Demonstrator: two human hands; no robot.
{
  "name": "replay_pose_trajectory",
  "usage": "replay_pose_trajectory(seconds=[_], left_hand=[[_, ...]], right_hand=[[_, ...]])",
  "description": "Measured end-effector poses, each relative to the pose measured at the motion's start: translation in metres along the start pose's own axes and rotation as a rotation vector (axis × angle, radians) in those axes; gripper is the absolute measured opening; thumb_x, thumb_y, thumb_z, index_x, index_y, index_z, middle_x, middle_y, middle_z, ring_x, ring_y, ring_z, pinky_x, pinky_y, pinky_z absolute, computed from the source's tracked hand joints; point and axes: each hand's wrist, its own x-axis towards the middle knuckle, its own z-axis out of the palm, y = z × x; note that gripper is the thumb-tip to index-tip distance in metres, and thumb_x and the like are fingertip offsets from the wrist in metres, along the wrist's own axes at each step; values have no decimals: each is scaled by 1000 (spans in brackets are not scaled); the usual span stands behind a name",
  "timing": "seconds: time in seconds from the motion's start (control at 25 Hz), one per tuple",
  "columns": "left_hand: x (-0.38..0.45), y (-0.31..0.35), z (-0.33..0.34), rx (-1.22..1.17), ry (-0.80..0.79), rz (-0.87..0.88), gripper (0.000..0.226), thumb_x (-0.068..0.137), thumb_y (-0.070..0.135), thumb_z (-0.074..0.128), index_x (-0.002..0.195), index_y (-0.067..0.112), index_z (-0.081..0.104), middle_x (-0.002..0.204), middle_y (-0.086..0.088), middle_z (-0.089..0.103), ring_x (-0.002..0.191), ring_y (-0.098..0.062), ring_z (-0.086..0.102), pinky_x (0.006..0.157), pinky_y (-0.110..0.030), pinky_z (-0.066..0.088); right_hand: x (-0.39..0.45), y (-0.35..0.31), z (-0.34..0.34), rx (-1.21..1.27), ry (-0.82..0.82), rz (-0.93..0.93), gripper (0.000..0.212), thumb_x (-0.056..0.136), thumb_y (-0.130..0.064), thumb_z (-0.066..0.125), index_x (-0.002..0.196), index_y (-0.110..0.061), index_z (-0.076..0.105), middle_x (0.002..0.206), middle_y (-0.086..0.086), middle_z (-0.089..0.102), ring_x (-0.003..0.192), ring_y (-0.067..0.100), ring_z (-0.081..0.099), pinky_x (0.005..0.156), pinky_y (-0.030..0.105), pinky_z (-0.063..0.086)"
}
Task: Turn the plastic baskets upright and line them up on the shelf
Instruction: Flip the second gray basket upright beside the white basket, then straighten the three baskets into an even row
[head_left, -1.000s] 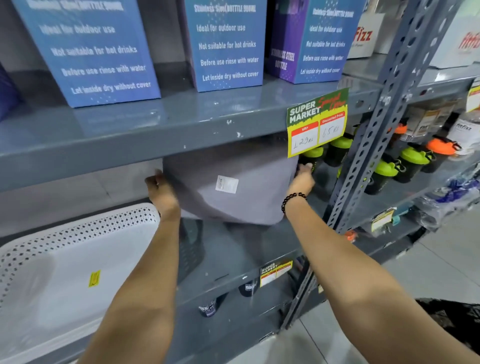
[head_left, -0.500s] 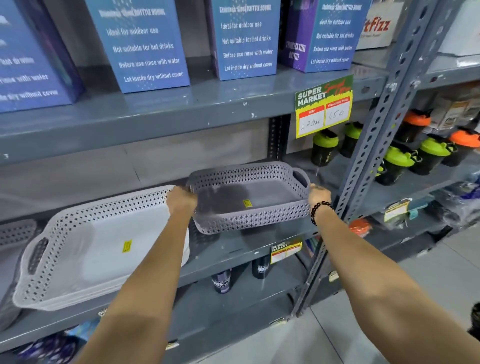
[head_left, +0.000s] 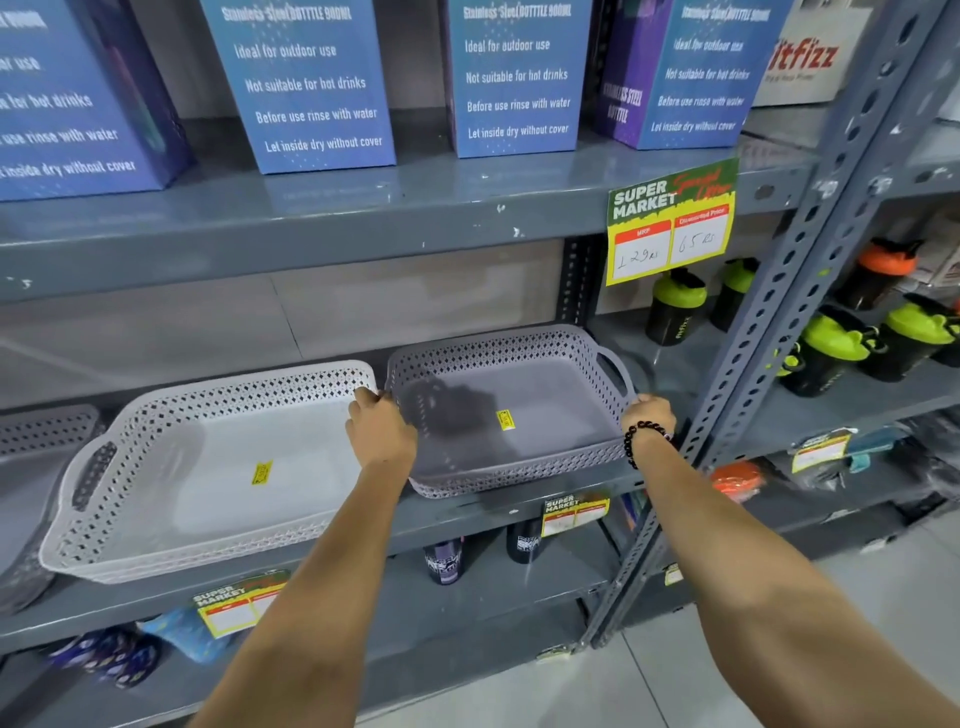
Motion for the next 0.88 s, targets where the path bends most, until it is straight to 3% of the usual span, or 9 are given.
replay_pose_trajectory(seconds=[0.08,0.16,0.28,0.36,0.44,0.52,0.6,0.72,0.88], left_hand=[[0,-1,1,-4,-2,0,41,82,1,56,123,3,57,126,-18,48,113,-34,48,96,-41,43],[0,-3,0,-14,-5,-9,41,84,10,58,124,4,55,127,-17,49,116,-35,48,96,-43,42],[1,-9,-3,-20,16,-30,43,91,25,53,126,2,52,131,-18,49,119,-35,47,97,-44,41],[3,-19,-9,-40,39,-45,46,95,31,45,130,1,49,136,-18,48,122,-35,47,99,-44,40],[8,-34,-18,-73,69,-63,47,98,33,38,133,2,47,140,-18,47,126,-34,46,102,-44,38],[15,-59,-31,-91,95,-81,48,99,33,36,134,2,46,141,-17,46,129,-34,43,105,-45,36],[24,-93,-46,-79,121,-101,48,99,32,36,133,1,46,140,-18,47,131,-34,41,107,-45,35],[36,-158,-73,-10,144,-149,50,98,31,36,135,-1,43,143,-20,44,134,-35,36,110,-47,30],[48,-241,-112,58,138,-302,54,98,33,35,140,0,36,150,-20,33,141,-38,23,115,-53,19]], right_hand=[[-2,-1,2,-17,5,9,31,92,-2,43,115,6,61,122,27,61,113,40,57,93,39,48],[-7,-4,8,-123,40,-40,33,90,-7,47,119,6,57,125,27,59,119,40,54,100,42,44],[-20,-8,28,-443,105,-312,46,86,-11,52,129,4,50,139,22,48,139,33,32,118,46,18],[-34,-17,43,-485,85,-443,48,85,-10,51,131,4,47,141,20,46,141,31,27,120,43,15],[-53,-30,57,-471,21,-515,45,86,-7,49,129,5,47,136,22,50,136,33,34,116,42,25],[-77,-47,74,-414,-77,-534,40,87,-4,46,126,5,49,127,26,56,123,37,47,101,40,41],[-104,-61,93,-344,-206,-526,42,92,-7,42,133,1,45,127,26,57,117,38,54,91,40,47],[-144,-78,123,-265,-385,-507,48,98,-22,38,144,-8,35,132,24,56,116,38,55,95,43,49],[-186,-96,154,-188,-544,-463,51,100,-33,32,147,-12,30,152,14,35,138,33,34,113,40,29]])
